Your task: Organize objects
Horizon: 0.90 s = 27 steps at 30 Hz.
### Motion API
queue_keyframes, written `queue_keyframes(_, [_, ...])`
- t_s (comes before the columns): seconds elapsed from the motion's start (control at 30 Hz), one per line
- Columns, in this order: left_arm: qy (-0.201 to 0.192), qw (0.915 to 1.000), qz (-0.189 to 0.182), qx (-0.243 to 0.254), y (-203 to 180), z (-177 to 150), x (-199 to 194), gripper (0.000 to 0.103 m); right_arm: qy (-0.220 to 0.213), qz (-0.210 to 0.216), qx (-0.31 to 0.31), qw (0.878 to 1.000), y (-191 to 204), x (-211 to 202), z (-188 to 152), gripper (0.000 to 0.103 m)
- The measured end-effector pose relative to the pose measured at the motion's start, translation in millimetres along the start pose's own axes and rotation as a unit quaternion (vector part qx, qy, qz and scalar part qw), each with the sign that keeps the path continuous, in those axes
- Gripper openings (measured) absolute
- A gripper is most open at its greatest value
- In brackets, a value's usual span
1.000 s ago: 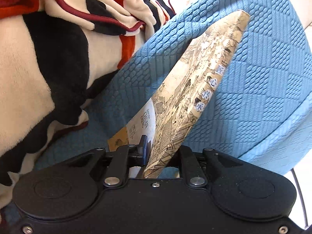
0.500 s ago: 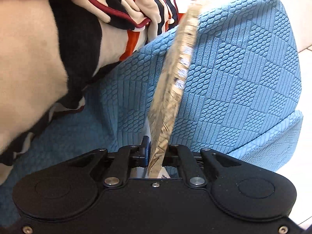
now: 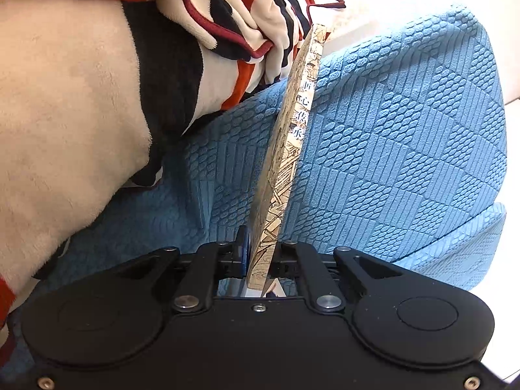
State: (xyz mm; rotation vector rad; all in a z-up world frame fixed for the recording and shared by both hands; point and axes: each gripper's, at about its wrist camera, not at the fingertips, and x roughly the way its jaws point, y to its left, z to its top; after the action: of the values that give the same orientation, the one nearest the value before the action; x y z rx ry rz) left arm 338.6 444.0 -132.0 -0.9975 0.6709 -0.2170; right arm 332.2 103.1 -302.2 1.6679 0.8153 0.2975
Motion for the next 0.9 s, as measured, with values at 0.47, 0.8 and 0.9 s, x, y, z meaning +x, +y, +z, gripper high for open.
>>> queue_keyframes(0.47, [-0.001,0.9999,0.014,0.009,-2,1,-2,0.009,0.025,-0.069,-0.122,0.99,16,15,25,0.026])
queue_keyframes(0.8, [0.008,0.9994,0.024,0.024,-7,-8,-13,0.009,-0.031,-0.046,-0.226,0.973,69,-38,18,0.012])
queue_keyframes(0.9, [0.028,0.9994,0.021,0.003,0,-13,-12,0.009,-0.051,-0.051,-0.279,0.958,90,-56,9,0.01])
